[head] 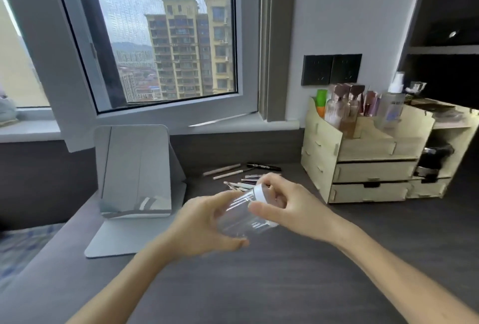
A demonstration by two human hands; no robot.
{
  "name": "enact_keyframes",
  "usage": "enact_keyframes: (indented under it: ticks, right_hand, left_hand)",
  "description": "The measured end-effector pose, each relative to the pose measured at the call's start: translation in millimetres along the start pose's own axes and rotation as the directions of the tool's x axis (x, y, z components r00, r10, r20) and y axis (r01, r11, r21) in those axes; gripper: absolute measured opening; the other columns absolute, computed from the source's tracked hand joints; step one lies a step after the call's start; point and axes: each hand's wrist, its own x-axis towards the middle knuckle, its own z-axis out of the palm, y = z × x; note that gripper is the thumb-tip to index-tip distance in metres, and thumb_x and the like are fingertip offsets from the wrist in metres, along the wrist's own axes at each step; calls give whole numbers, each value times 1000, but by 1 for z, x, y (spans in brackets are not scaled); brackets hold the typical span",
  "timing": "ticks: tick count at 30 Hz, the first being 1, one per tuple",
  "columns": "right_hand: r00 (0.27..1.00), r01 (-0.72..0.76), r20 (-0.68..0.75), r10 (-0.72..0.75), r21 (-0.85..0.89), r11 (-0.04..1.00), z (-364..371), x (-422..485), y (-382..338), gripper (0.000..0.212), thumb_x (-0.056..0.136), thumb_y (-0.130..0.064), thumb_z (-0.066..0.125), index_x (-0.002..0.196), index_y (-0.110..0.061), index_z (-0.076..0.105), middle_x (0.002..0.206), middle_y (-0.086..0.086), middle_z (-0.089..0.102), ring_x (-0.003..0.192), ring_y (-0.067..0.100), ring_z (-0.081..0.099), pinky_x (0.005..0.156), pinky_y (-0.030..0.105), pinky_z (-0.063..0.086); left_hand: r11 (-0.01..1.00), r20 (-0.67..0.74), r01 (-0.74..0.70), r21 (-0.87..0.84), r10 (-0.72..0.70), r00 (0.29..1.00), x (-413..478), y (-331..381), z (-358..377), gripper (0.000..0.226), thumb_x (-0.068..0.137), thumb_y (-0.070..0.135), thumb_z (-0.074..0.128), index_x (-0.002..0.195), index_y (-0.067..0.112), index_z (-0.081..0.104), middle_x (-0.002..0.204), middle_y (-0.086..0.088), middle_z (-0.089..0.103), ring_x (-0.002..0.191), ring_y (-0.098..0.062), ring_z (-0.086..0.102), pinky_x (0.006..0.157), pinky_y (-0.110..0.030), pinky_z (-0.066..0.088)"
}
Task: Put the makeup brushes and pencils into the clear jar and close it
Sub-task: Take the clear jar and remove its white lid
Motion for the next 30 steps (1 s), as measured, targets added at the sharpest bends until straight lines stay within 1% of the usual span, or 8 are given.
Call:
enact_keyframes:
  ticks: [3,8,10,12,15,20,25,30]
  right_hand:
    - [987,102,124,-104,15,995,4,-10,-4,40,77,-48,67,113,-45,49,87,-35,53,79,-10,49,65,12,41]
    - [955,202,182,-235,182,962,-19,-13,0,54,75,-7,75,116,-37,56,128,-16,50,121,6,48,96,18,44]
    - [993,85,68,-97,160,983,-29,-14,15,56,74,-12,77,115,-43,56,125,-20,53,114,1,50,91,18,44]
    - [992,-125,2,128,-169,978,-30,-14,40,57,73,-33,75,122,-47,48,128,-18,52,115,3,48,91,23,41]
    - [941,-305,-80,328,-618,724,-14,-14,81,66,73,-55,64,133,-40,40,132,-7,52,122,17,47,97,33,41]
    - [899,-325,-48,435,-740,589,4,-9,111,67,80,-60,52,139,-37,31,134,-3,49,124,23,43,97,36,39]
    - [972,-216,-134,191,-830,514,29,15,103,50,85,-57,47,126,-29,53,129,2,54,120,27,45,97,39,36]
    - [980,-183,-200,11,-870,457,73,51,99,32,40,-47,88,45,-21,69,56,1,64,58,25,61,51,31,49]
  left_hand:
    - [924,303,205,-323,-104,947,-9,-2,-10,62,59,42,80,116,31,58,97,10,68,90,-7,61,83,-30,48]
    - [788,492,376,-487,-108,864,-15,-16,-17,59,64,34,75,115,11,57,89,-1,67,81,-14,60,73,-25,45]
    - [735,384,396,-550,-199,902,-19,-28,-15,63,60,35,77,117,18,55,97,-8,68,89,-20,61,77,-27,47]
    - [670,224,366,-646,-291,930,-21,-39,-14,68,55,35,80,115,19,53,104,-8,68,98,-23,62,78,-27,49]
    - [642,33,294,-708,-386,922,-20,-50,-9,66,49,37,81,108,25,57,108,4,66,107,-16,59,77,-27,50]
    - [772,-206,207,-601,-400,893,-17,-59,10,71,51,45,80,116,46,52,112,13,62,109,-1,53,88,-18,39]
    - [840,-404,165,-518,-410,818,-18,-65,25,80,54,38,87,123,38,46,123,13,55,111,6,49,90,-12,39]
    - [921,-544,153,-358,-339,767,-17,-71,26,80,54,38,80,125,25,44,121,6,56,108,-2,52,83,-5,37]
